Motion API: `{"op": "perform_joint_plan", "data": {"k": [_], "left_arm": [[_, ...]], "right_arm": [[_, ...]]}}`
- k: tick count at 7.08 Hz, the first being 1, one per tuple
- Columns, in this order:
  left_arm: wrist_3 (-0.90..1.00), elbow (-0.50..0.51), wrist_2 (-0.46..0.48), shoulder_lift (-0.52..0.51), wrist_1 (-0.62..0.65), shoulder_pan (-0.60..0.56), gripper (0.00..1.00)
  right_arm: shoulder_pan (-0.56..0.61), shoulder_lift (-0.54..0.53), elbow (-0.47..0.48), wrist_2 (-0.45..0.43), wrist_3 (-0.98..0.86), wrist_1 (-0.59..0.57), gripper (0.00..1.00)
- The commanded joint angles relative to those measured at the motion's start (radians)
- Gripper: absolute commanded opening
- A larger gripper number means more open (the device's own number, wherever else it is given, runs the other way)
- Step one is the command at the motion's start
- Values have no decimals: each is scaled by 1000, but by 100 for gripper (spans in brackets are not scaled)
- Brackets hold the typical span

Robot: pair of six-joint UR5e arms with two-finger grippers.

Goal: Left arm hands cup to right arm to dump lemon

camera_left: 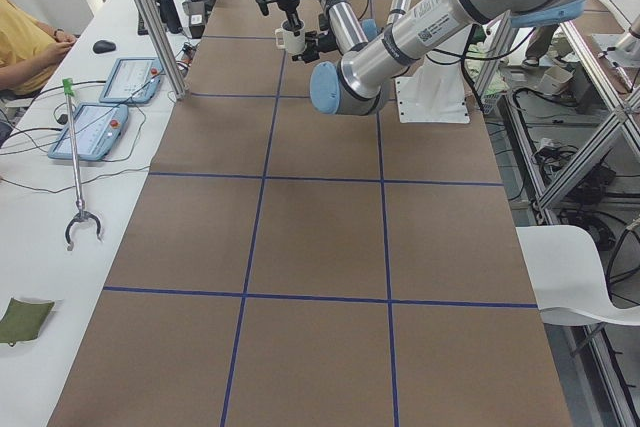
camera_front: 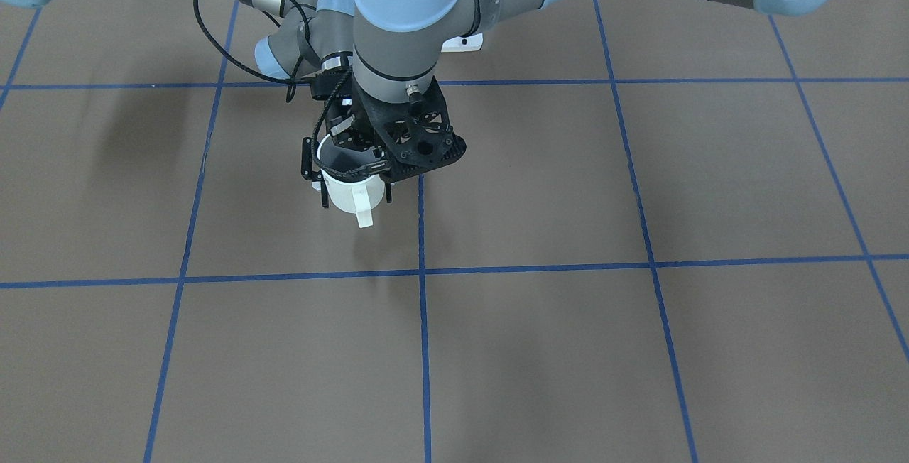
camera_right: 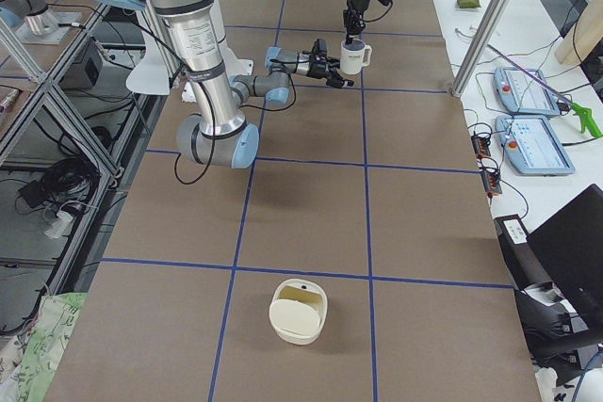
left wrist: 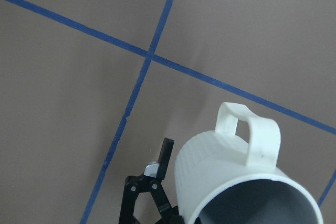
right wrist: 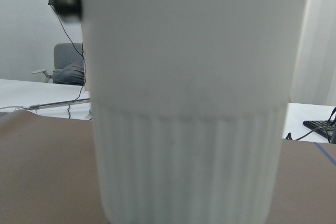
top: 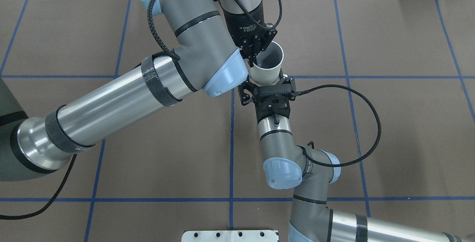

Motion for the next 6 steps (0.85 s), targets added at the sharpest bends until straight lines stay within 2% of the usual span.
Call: {"op": "perform_joint_plan", "data": {"k": [1,2,3,4,6], "left_arm": [[18,-56,0,18,12,-55,0],[72,-172,0,134,10,-69,0],[160,-316,0,294,10,-84,0],[252,-424,3,434,9,-99,0],[485,-532,11,663,1,-145,0]], "right_arm": [[15,-6,-12,34,1,7,100],[47,-18,11,121,1,16,100],[112,-36,30,272,0,81,100],[178,-91,31,388,-2,179,100],[312,-166,65,635,-3,223,100]]}}
